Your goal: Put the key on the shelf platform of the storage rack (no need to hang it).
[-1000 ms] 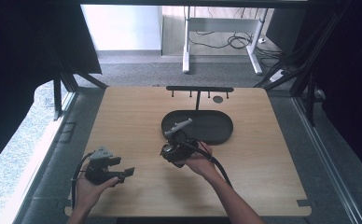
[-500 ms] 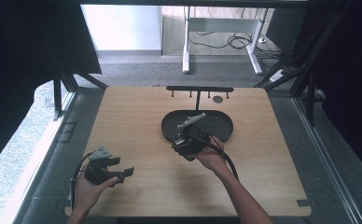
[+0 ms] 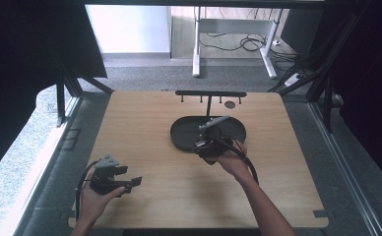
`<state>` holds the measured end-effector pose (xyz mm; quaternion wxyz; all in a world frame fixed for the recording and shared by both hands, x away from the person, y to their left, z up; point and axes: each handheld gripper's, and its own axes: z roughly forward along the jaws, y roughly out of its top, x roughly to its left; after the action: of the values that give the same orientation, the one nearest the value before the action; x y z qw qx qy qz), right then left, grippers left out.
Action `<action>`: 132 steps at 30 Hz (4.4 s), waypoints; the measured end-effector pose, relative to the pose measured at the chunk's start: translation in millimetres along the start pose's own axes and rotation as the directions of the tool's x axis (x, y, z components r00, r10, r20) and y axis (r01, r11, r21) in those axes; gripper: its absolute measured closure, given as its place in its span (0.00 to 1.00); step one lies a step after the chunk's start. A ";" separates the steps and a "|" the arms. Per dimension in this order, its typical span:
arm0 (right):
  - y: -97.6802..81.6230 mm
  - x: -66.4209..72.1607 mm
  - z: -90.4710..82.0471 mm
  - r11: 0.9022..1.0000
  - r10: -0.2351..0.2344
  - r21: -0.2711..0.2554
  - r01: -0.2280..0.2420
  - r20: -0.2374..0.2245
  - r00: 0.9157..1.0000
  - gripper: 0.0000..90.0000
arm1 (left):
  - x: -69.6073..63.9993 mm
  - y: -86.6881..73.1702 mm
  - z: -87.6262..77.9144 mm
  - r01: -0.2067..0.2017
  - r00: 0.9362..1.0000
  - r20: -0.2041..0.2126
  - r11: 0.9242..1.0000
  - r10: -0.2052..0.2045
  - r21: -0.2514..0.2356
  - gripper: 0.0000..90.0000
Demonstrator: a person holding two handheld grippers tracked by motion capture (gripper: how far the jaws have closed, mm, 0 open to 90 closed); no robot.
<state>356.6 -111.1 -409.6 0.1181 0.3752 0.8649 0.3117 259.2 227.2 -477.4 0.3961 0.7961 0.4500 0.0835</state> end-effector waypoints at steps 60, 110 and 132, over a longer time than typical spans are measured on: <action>37.6 -69.6 54.2 0.993 0.112 0.028 -0.117 0.126 0.986 0.55 | 4.7 -2.9 1.3 0.011 1.000 -0.003 1.000 -0.011 0.013 0.27; 0.3 -91.9 115.3 0.981 0.114 0.124 -0.148 0.242 0.963 0.53 | -0.7 -3.1 7.8 -0.006 1.000 0.010 0.999 0.006 0.032 0.27; -11.1 -62.1 53.6 0.997 0.069 0.029 -0.074 0.144 0.987 0.43 | -2.6 -2.8 9.1 -0.006 1.000 0.018 0.999 0.006 0.033 0.28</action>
<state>416.6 -137.7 -460.1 0.1619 0.4292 0.8456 0.2730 260.3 220.9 -484.9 0.3864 0.8047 0.4453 0.0701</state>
